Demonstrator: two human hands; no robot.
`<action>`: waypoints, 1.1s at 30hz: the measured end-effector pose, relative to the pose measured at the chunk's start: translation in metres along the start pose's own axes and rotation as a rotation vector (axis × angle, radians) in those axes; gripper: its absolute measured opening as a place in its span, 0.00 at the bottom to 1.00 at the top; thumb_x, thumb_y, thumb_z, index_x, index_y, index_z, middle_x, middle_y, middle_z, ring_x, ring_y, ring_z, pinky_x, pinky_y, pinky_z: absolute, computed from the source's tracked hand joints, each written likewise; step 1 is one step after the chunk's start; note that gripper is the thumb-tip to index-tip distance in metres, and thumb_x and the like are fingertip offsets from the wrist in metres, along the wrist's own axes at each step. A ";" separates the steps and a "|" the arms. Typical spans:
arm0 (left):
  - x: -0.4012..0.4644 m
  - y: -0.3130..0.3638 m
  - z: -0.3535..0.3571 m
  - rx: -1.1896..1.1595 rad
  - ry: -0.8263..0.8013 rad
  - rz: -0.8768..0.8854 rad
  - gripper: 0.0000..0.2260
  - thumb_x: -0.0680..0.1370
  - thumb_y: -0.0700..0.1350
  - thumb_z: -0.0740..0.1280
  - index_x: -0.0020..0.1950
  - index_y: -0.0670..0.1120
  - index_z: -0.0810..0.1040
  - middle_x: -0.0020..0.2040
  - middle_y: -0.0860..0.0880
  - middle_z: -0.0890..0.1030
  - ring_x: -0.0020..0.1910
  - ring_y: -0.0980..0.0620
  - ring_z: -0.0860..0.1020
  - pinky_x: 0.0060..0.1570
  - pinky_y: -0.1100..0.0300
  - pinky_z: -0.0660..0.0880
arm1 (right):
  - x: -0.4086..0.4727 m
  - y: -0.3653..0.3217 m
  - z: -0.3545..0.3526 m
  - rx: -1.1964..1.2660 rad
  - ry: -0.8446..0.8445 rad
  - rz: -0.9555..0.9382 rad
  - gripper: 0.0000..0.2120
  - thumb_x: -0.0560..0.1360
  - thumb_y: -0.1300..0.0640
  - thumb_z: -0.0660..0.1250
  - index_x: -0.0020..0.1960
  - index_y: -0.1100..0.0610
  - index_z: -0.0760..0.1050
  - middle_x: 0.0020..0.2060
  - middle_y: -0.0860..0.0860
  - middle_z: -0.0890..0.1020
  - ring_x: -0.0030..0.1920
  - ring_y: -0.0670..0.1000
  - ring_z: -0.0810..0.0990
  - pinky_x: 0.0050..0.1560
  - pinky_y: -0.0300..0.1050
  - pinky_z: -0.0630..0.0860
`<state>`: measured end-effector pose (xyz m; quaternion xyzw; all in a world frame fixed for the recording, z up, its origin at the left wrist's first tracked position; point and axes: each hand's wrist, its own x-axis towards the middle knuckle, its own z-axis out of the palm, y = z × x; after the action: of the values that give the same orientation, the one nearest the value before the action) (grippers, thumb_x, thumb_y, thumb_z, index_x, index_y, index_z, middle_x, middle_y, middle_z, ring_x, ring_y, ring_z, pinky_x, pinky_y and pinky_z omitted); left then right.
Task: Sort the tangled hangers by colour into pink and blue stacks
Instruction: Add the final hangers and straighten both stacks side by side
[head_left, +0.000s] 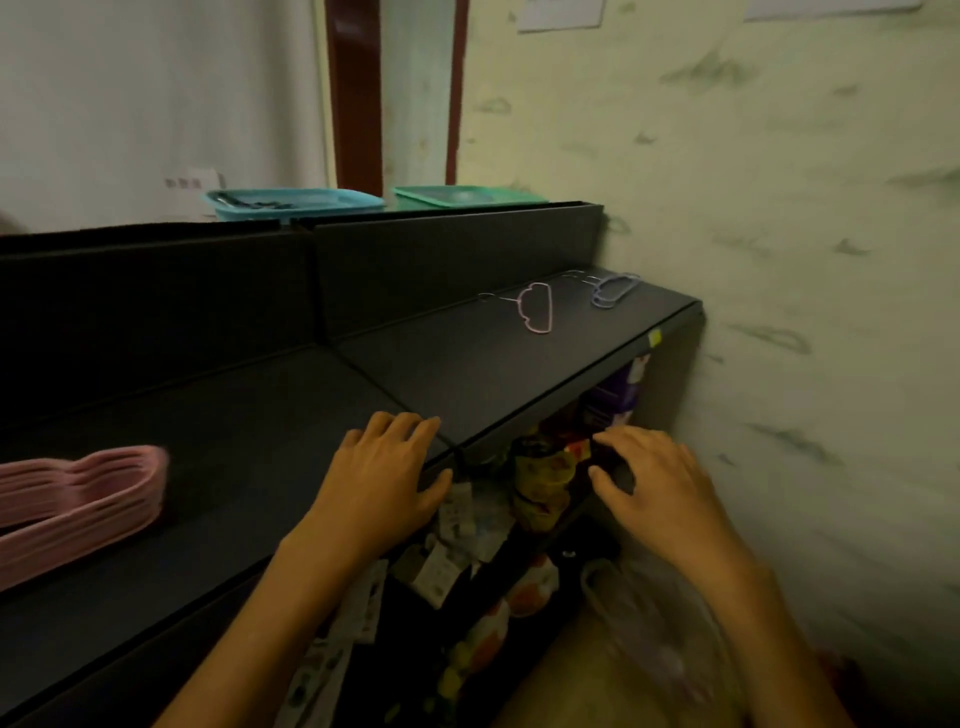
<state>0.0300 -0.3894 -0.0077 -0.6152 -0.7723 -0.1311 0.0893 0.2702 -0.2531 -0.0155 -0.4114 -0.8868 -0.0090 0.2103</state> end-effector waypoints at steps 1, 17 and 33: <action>0.014 0.008 0.008 -0.008 -0.003 0.011 0.28 0.77 0.60 0.57 0.74 0.50 0.60 0.70 0.51 0.67 0.68 0.48 0.64 0.62 0.51 0.65 | 0.004 0.015 0.001 0.002 0.001 0.020 0.22 0.75 0.43 0.59 0.64 0.51 0.73 0.61 0.47 0.76 0.62 0.50 0.71 0.60 0.45 0.65; 0.295 0.096 0.102 -0.058 -0.055 0.000 0.29 0.77 0.61 0.56 0.75 0.51 0.57 0.71 0.52 0.65 0.68 0.51 0.63 0.64 0.53 0.65 | 0.205 0.244 0.041 0.004 -0.033 0.070 0.20 0.75 0.46 0.62 0.64 0.51 0.73 0.62 0.47 0.76 0.62 0.51 0.72 0.60 0.46 0.66; 0.469 0.113 0.156 0.099 -0.154 -0.373 0.33 0.76 0.63 0.57 0.76 0.52 0.51 0.75 0.50 0.58 0.73 0.49 0.57 0.70 0.49 0.58 | 0.438 0.376 0.130 0.218 -0.157 -0.157 0.23 0.76 0.45 0.63 0.69 0.51 0.67 0.67 0.47 0.71 0.67 0.49 0.67 0.68 0.48 0.63</action>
<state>0.0373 0.1179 -0.0048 -0.4644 -0.8830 -0.0599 0.0344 0.2474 0.3380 -0.0263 -0.3149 -0.9257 0.1032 0.1825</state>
